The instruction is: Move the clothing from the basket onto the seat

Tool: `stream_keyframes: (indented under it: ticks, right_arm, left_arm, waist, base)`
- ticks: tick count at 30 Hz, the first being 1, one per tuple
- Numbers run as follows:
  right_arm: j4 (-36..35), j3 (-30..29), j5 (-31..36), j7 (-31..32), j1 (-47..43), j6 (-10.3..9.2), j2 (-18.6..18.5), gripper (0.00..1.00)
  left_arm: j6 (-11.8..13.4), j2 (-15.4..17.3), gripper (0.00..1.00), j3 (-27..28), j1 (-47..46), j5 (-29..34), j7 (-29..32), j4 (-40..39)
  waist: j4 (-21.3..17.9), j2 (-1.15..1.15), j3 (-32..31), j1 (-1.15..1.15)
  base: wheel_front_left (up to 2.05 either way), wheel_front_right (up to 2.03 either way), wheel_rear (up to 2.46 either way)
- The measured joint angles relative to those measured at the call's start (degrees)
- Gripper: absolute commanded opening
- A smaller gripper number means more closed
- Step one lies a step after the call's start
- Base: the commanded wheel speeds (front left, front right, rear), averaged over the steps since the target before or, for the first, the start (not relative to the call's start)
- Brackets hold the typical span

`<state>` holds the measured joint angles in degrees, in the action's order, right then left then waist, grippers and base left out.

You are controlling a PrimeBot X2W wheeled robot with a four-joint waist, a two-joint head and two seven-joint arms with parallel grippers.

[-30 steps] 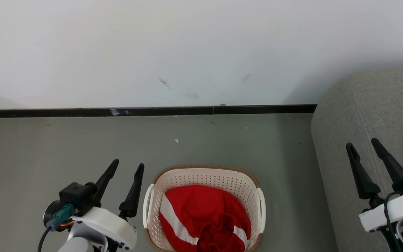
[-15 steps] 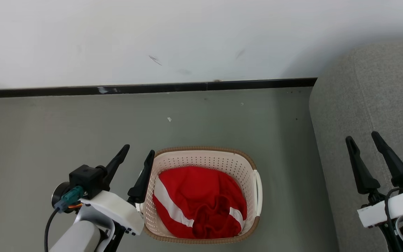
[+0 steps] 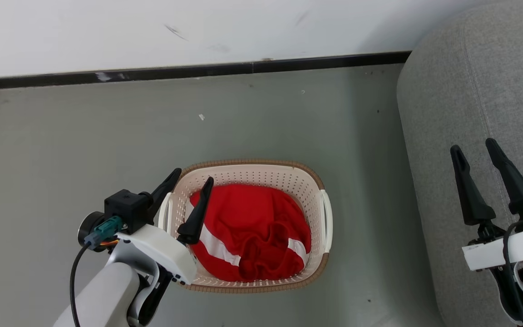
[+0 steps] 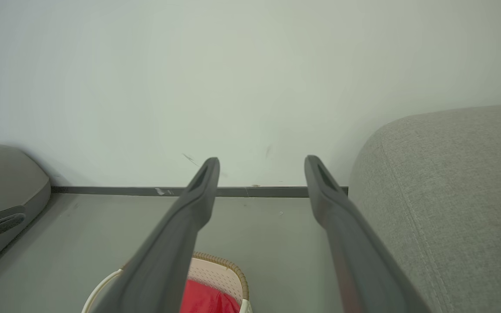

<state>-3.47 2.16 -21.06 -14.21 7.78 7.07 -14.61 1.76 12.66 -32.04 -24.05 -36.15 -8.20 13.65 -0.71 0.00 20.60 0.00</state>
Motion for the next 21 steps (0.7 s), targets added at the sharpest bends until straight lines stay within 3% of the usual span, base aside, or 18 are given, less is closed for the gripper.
stream_keyframes:
  ticks: [21]
  right_arm:
    - [-4.19,-0.16,0.58,-0.42,6.2,0.0,4.1,1.0]
  left_arm:
    - [-2.44,-1.83,1.0,-0.93,-6.77,0.0,2.67,8.29]
  waist:
    - [-4.75,0.0,11.19,0.0]
  base:
    - [0.0,0.0,0.0]
